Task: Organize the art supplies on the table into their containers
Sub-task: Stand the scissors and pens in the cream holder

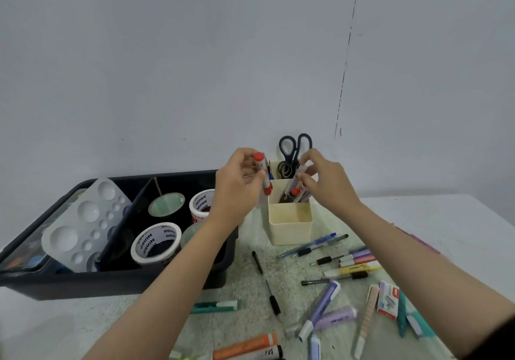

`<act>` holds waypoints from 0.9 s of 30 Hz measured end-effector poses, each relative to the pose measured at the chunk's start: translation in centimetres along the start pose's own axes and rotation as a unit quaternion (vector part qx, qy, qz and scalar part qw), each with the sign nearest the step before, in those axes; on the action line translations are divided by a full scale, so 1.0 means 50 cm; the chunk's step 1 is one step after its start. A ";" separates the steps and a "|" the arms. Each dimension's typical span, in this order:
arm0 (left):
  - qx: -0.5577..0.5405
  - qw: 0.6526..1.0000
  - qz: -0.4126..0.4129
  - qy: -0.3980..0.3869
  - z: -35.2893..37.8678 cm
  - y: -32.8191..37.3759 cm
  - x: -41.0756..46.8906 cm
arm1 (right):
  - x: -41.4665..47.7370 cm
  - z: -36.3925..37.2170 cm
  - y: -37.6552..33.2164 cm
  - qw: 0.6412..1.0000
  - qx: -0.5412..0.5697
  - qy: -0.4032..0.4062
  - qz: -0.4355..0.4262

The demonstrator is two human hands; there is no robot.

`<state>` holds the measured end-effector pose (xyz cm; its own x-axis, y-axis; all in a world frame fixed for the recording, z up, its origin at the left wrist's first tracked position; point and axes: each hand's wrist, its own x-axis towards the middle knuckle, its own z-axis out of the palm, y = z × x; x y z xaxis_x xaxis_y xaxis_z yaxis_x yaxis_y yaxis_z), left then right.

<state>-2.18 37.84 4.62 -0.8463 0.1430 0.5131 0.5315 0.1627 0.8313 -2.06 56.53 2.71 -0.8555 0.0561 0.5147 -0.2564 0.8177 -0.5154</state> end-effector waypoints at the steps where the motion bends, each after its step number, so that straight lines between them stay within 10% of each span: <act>1: 0.003 1.000 0.009 -0.006 0.012 -0.008 0.009 | 0.000 0.007 0.006 1.000 -0.009 -0.004 -0.004; 16: 0.153 0.979 -0.044 -0.123 0.107 -0.115 0.046 | -0.001 0.043 0.041 0.983 -0.102 0.090 -0.127; 27: 0.273 0.948 -0.001 -0.166 0.109 -0.138 0.033 | -0.029 0.034 0.065 0.984 0.160 -0.037 0.071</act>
<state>-7.05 42.27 -1.41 -0.8371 0.4277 0.3410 0.5466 0.6304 0.5512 -2.43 58.12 -0.89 -0.9203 0.1043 0.3771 -0.2510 0.5820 -0.7735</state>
